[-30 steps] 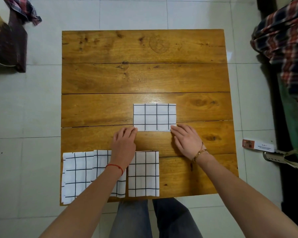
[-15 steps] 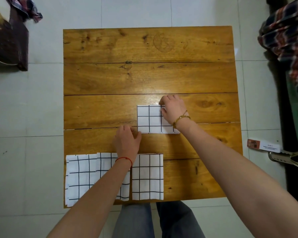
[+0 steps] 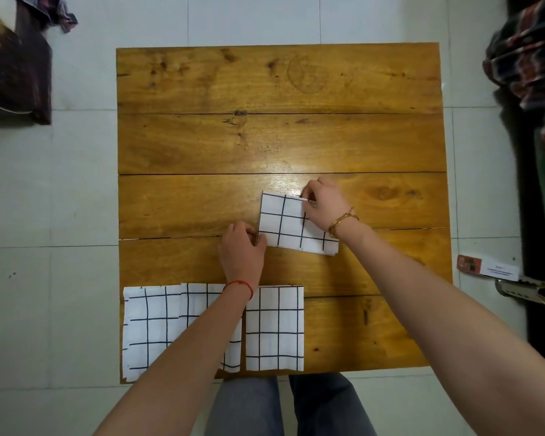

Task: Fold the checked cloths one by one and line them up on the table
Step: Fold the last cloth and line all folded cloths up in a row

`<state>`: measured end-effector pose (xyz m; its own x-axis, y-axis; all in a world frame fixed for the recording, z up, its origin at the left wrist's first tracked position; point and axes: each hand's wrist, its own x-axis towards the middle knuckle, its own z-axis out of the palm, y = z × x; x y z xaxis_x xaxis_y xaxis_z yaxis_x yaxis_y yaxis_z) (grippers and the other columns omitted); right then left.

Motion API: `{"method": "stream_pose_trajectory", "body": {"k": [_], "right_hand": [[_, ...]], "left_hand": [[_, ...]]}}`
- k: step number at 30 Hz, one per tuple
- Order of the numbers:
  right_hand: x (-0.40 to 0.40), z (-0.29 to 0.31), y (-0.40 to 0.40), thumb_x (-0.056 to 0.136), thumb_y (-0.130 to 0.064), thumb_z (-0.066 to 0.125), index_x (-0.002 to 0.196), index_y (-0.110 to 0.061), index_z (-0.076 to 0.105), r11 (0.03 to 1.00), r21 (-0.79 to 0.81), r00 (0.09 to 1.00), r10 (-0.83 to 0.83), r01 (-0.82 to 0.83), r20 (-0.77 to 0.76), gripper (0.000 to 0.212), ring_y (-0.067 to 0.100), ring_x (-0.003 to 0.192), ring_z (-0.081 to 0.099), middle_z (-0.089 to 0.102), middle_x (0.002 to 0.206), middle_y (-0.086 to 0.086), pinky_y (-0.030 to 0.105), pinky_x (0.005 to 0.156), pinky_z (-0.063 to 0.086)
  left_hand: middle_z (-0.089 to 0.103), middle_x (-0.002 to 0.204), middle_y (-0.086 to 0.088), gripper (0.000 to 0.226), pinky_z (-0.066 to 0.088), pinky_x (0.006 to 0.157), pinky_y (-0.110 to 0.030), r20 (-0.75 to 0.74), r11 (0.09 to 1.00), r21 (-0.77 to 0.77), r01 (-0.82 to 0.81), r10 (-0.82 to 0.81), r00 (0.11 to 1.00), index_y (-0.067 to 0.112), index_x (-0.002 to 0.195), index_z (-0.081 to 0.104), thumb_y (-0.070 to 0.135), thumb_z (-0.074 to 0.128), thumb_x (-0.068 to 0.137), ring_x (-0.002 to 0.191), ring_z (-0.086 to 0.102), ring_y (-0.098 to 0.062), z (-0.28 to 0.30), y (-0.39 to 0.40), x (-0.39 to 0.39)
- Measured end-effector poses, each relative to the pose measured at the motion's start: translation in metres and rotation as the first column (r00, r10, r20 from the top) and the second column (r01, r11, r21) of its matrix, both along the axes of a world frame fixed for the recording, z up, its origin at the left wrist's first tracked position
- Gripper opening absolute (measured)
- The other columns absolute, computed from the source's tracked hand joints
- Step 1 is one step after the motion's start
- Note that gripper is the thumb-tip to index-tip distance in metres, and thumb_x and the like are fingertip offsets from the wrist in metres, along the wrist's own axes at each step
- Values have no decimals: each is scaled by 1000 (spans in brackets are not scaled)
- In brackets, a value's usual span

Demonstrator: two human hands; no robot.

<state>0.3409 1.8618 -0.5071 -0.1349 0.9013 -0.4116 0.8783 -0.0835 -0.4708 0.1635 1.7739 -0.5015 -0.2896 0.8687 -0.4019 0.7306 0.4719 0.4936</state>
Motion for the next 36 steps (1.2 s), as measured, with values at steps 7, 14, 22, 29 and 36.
{"method": "stream_pose_trajectory", "body": {"k": [7, 14, 22, 29, 36], "right_hand": [[18, 28, -11, 82, -10, 61, 80, -15, 54, 876, -248, 817, -477, 413, -325, 9, 8, 58, 42, 47, 62, -6, 15, 53, 36], [31, 54, -48, 84, -9, 62, 72, -17, 56, 622, -533, 416, -782, 574, -464, 16, 16, 66, 54, 58, 70, 0, 23, 59, 47], [53, 62, -105, 83, -10, 63, 71, -20, 57, 530, -537, 332, -842, 656, -426, 17, 17, 76, 54, 58, 76, 0, 28, 73, 46], [73, 52, -174, 87, -11, 60, 81, -18, 53, 731, -381, 661, -679, 566, -320, 11, 6, 52, 40, 41, 55, -8, 20, 58, 42], [75, 37, -228, 88, -17, 56, 82, -17, 54, 881, -237, 899, -434, 408, -64, 6, 12, 63, 51, 55, 65, -2, 18, 53, 40]], "left_hand": [[61, 93, 6, 34, 42, 60, -16, 296, 967, -164, -197, 239, 925, 16, 108, 54, 39, 67, 86, 78, 58, -4, 11, 6, 9], [67, 110, 0, 57, 53, 95, -39, 597, 902, -407, -146, 384, 704, 20, 119, 62, 57, 65, 76, 105, 62, -15, 17, 4, 32], [70, 110, -12, 33, 58, 80, -31, 716, 883, -443, -154, 452, 531, 3, 120, 60, 14, 66, 89, 98, 69, -23, 39, -30, 55], [66, 96, -10, 32, 51, 70, -20, 514, 945, -306, -112, 263, 816, 8, 120, 58, 11, 66, 88, 80, 61, -11, 41, -93, 66], [62, 125, -8, 49, 49, 91, -24, 411, 955, -273, -112, 221, 884, 10, 136, 50, 13, 64, 89, 107, 61, -19, 41, -151, 75]]}}
